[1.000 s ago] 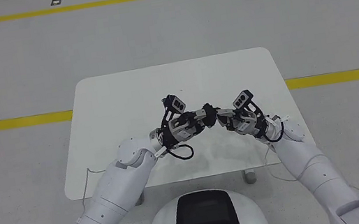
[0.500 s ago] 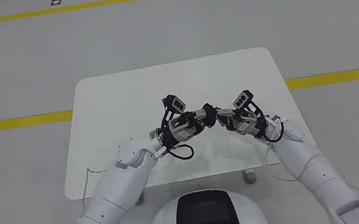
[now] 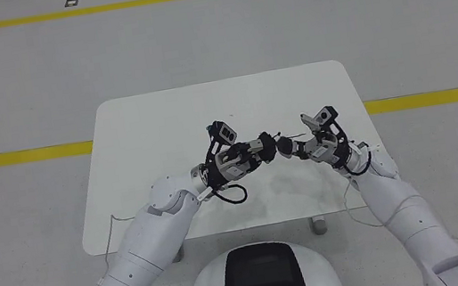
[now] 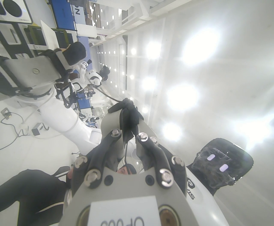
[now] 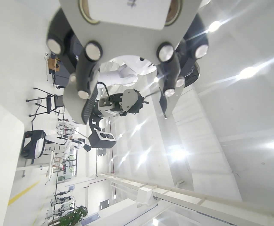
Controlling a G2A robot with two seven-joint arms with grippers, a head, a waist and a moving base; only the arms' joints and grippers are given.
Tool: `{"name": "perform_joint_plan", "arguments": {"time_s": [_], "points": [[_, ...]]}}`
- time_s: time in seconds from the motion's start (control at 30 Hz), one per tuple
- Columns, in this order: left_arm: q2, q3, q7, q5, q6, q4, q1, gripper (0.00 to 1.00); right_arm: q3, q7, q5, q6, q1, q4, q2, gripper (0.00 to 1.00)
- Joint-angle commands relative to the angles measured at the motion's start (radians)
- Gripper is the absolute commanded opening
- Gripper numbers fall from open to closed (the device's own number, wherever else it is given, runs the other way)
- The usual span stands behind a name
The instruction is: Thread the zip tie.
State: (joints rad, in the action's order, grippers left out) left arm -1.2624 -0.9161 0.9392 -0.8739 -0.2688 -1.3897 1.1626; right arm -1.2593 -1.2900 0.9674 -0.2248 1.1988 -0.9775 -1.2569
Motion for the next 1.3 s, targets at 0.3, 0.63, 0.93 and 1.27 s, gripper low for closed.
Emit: {"name": "perform_joint_plan", "arguments": {"time_s": [0.3, 0.63, 0.93, 1.27], "points": [[0.002, -0.009, -0.027, 0.006, 0.013, -0.019, 0.008, 0.0, -0.011, 0.064, -0.034, -0.04, 0.018, -0.032, 0.003, 1.0], [0.021, -0.068, -0.018, -0.006, 0.05, -0.067, 0.051, 0.0, -0.12, 0.096, -0.06, -0.09, 0.071, -0.117, 0.029, 1.0], [0.029, -0.094, -0.011, -0.022, 0.071, -0.095, 0.079, 0.0, -0.184, 0.099, -0.044, -0.082, 0.119, -0.2, 0.043, 1.0], [0.032, -0.098, -0.001, -0.027, 0.092, -0.12, 0.084, 0.0, -0.184, 0.099, -0.044, -0.082, 0.119, -0.2, 0.043, 1.0]]}}
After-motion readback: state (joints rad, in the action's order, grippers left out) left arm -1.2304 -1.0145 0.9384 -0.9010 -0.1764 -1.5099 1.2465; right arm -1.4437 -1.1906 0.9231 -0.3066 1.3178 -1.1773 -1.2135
